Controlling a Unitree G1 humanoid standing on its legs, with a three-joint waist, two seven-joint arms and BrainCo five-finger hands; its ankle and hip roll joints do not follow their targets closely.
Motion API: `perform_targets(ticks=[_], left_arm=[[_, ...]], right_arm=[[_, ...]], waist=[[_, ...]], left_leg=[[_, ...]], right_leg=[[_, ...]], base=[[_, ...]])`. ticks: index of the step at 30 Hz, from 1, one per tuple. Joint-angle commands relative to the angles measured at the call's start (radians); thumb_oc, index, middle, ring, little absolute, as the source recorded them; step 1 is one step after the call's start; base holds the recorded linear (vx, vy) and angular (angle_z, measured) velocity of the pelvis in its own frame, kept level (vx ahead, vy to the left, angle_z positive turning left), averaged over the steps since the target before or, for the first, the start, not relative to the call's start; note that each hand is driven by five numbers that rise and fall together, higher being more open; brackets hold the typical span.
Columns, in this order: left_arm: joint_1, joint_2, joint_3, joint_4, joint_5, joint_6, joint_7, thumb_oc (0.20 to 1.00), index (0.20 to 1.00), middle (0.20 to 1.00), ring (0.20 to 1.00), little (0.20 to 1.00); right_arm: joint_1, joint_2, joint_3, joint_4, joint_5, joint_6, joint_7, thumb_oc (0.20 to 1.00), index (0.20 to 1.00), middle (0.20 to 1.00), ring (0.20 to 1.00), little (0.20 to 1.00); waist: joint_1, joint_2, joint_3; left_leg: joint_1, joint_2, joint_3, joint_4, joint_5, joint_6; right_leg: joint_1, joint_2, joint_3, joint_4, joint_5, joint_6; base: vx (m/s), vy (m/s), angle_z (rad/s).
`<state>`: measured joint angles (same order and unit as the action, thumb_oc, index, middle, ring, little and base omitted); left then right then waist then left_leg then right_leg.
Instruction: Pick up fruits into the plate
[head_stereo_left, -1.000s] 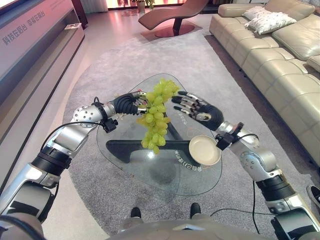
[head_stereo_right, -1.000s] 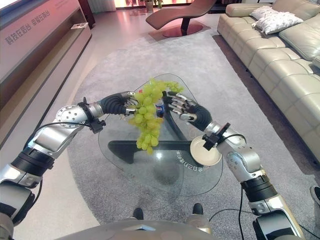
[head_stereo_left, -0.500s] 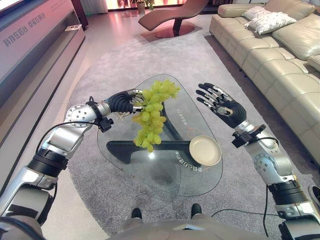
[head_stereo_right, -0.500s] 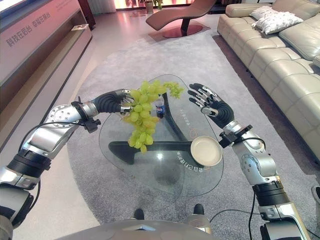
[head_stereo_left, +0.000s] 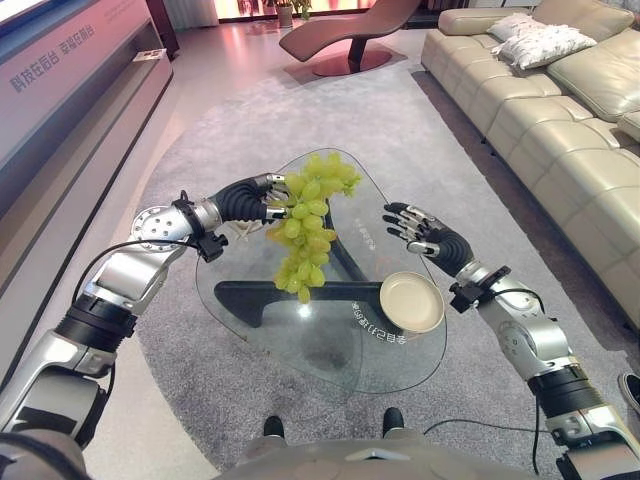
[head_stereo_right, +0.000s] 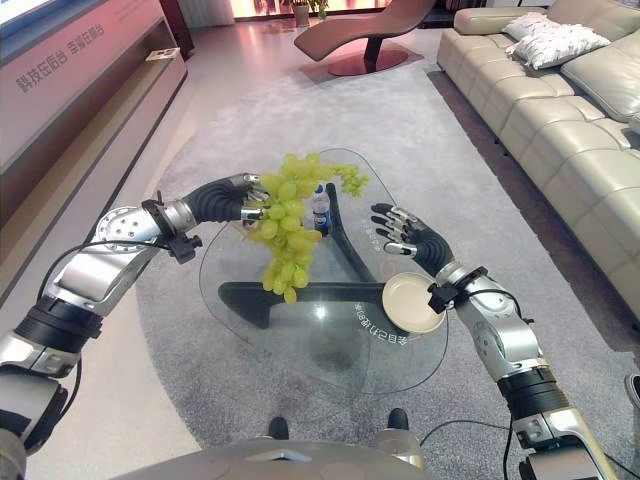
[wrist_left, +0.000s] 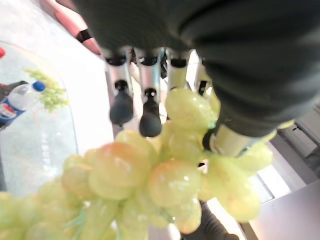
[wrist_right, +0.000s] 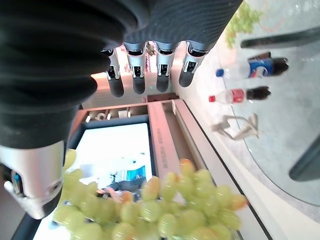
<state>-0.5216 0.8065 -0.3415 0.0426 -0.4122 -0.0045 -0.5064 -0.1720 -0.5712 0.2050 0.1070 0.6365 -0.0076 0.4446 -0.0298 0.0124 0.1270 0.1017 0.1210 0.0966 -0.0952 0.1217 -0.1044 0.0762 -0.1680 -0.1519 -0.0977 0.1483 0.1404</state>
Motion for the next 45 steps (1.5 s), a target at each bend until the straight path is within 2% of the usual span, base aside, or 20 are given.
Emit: perform_targets(ticks=[1, 14, 29, 36, 37, 41, 42, 43, 45], left_arm=[[-0.176, -0.014, 0.002, -0.022, -0.080, -0.059, 0.038, 0.200, 0.200, 0.200, 0.200, 0.200], [-0.191, -0.065, -0.040, -0.050, -0.103, -0.033, 0.032, 0.200, 0.200, 0.200, 0.200, 0.200], [-0.204, -0.142, -0.093, -0.080, -0.104, 0.001, 0.008, 0.200, 0.200, 0.200, 0.200, 0.200], [-0.214, -0.165, -0.117, -0.080, -0.079, 0.009, 0.014, 0.200, 0.200, 0.200, 0.200, 0.200], [-0.212, -0.162, -0.120, -0.078, -0.078, 0.007, 0.015, 0.200, 0.200, 0.200, 0.200, 0.200], [-0.207, -0.153, -0.120, -0.076, -0.082, 0.001, 0.014, 0.200, 0.200, 0.200, 0.200, 0.200], [-0.204, -0.151, -0.121, -0.077, -0.085, 0.001, 0.017, 0.200, 0.200, 0.200, 0.200, 0.200], [-0.203, -0.149, -0.122, -0.077, -0.086, -0.001, 0.018, 0.200, 0.200, 0.200, 0.200, 0.200], [-0.203, -0.149, -0.122, -0.077, -0.086, -0.001, 0.018, 0.200, 0.200, 0.200, 0.200, 0.200]], right_arm=[[-0.115, -0.006, 0.038, 0.012, -0.005, -0.036, 0.030, 1.000, 1.000, 1.000, 1.000, 1.000], [-0.175, 0.045, 0.163, -0.029, -0.017, 0.023, 0.067, 1.000, 1.000, 1.000, 1.000, 1.000], [-0.250, 0.120, 0.253, -0.071, 0.002, 0.081, 0.045, 1.000, 1.000, 1.000, 1.000, 1.000], [-0.255, 0.154, 0.293, -0.087, 0.071, 0.148, 0.122, 1.000, 1.000, 1.000, 1.000, 1.000], [-0.248, 0.164, 0.305, -0.102, 0.146, 0.174, 0.166, 1.000, 1.000, 1.000, 1.000, 1.000], [-0.235, 0.181, 0.314, -0.118, 0.179, 0.190, 0.207, 1.000, 1.000, 1.000, 1.000, 1.000], [-0.230, 0.185, 0.322, -0.128, 0.179, 0.193, 0.222, 0.796, 0.796, 0.796, 0.796, 0.796], [-0.227, 0.181, 0.325, -0.132, 0.175, 0.189, 0.224, 0.423, 0.423, 0.423, 0.423, 0.423], [-0.227, 0.181, 0.325, -0.132, 0.175, 0.189, 0.224, 0.423, 0.423, 0.423, 0.423, 0.423]], waist=[[0.013, 0.003, -0.015], [0.026, 0.000, -0.017], [0.040, -0.002, -0.021], [0.043, -0.002, -0.020], [0.045, -0.003, -0.019], [0.048, -0.002, -0.020], [0.050, -0.003, -0.020], [0.050, -0.003, -0.019], [0.050, -0.003, -0.019]], left_leg=[[0.097, -0.041, 0.010, 0.008, -0.173, 0.021], [0.104, -0.043, 0.004, 0.008, -0.172, 0.022], [0.109, -0.048, -0.004, 0.008, -0.172, 0.026], [0.113, -0.050, -0.006, 0.008, -0.172, 0.028], [0.115, -0.050, -0.006, 0.008, -0.172, 0.028], [0.116, -0.052, -0.008, 0.008, -0.172, 0.028], [0.116, -0.051, -0.009, 0.008, -0.171, 0.028], [0.116, -0.051, -0.009, 0.008, -0.170, 0.028], [0.116, -0.051, -0.009, 0.008, -0.170, 0.028]], right_leg=[[0.107, -0.029, -0.018, 0.010, -0.131, 0.026], [0.113, -0.030, -0.017, 0.010, -0.131, 0.023], [0.121, -0.032, -0.018, 0.010, -0.132, 0.019], [0.125, -0.034, -0.019, 0.010, -0.133, 0.020], [0.127, -0.034, -0.019, 0.010, -0.133, 0.019], [0.129, -0.033, -0.020, 0.010, -0.133, 0.020], [0.129, -0.034, -0.022, 0.010, -0.133, 0.021], [0.129, -0.034, -0.022, 0.010, -0.132, 0.021], [0.129, -0.034, -0.022, 0.010, -0.132, 0.021]], base=[[0.00, 0.000, 0.00], [0.00, 0.000, 0.00], [0.00, -0.001, 0.02], [0.00, 0.001, 0.01], [0.01, 0.004, 0.05], [0.00, 0.001, 0.01], [0.00, 0.000, 0.00], [0.00, 0.000, 0.00], [0.00, 0.000, 0.00]])
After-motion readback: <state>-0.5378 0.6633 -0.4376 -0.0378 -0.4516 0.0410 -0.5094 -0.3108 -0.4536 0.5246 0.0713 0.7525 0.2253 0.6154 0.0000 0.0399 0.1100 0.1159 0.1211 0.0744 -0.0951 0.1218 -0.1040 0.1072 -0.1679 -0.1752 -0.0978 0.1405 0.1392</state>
